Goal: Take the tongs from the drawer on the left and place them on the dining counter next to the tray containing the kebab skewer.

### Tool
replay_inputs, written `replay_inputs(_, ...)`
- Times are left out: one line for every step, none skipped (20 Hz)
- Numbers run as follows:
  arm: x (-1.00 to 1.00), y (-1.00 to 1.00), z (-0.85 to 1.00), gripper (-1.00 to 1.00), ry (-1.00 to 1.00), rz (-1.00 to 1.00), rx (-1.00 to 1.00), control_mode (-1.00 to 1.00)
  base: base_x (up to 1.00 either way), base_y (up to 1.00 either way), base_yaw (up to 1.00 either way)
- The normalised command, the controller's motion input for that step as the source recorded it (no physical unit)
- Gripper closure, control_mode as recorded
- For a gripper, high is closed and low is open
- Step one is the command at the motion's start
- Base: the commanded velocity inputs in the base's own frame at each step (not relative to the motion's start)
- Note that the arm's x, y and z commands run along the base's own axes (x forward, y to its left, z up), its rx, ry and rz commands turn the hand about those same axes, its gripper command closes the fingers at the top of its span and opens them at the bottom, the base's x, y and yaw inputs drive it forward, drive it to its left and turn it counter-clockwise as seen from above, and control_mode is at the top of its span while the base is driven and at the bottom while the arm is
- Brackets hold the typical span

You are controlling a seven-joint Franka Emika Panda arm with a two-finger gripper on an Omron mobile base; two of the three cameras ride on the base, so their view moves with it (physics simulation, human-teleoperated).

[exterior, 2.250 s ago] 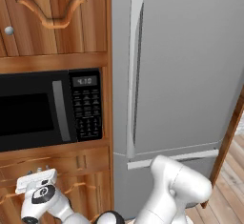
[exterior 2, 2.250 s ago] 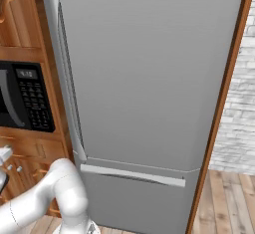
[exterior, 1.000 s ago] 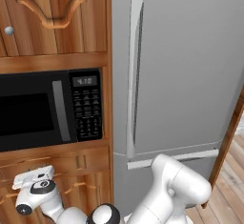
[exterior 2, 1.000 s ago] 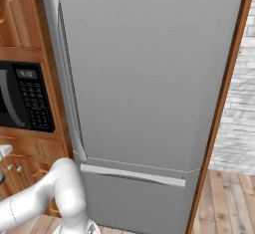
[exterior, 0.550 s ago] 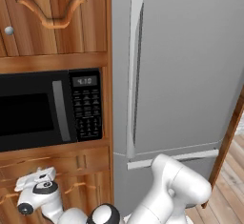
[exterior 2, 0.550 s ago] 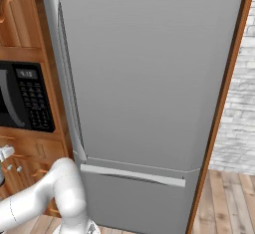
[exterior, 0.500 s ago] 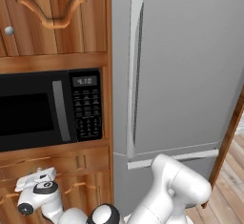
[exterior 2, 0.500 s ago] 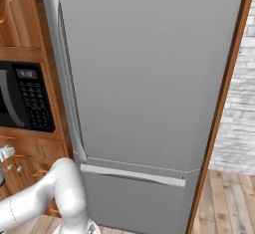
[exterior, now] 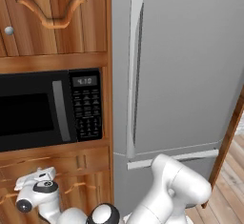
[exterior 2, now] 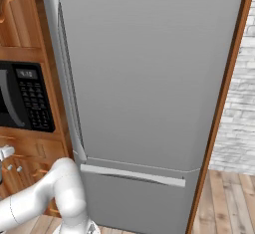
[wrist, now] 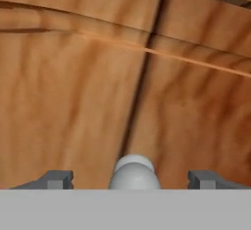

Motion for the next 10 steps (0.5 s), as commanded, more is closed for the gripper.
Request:
replay_inputs(0.00,0.00,0.00,1.00,0.00,0.00,0.00,-1.00,0.00,0.00,0.00)
replay_inputs(0.00,0.00,0.00,1.00,0.00,0.00,0.00,-1.00,0.00,0.00,0.00)
replay_inputs(0.00,0.00,0.00,1.00,0.00,0.00,0.00,-1.00,0.00,0.00,0.00)
replay_inputs(0.00,0.00,0.00,1.00,0.00,0.00,0.00,-1.00,0.00,0.00,0.00)
replay_inputs(0.00,0.00,0.00,1.00,0.00,0.00,0.00,-1.00,0.00,0.00,0.00)
replay_inputs(0.00,0.00,0.00,1.00,0.00,0.00,0.00,-1.00,0.00,0.00,0.00)
replay_inputs(0.00,0.00,0.00,1.00,0.00,0.00,0.00,-1.00,0.00,0.00,0.00)
replay_inputs(0.00,0.00,0.00,1.00,0.00,0.00,0.00,-1.00,0.00,0.00,0.00)
replay_inputs(-0.09,0.00,0.00,1.00,0.00,0.00,0.00,-1.00,0.00,0.00,0.00)
replay_inputs(-0.28,0.00,0.00,1.00,0.00,0.00,0.00,-1.00,0.00,0.00,0.00)
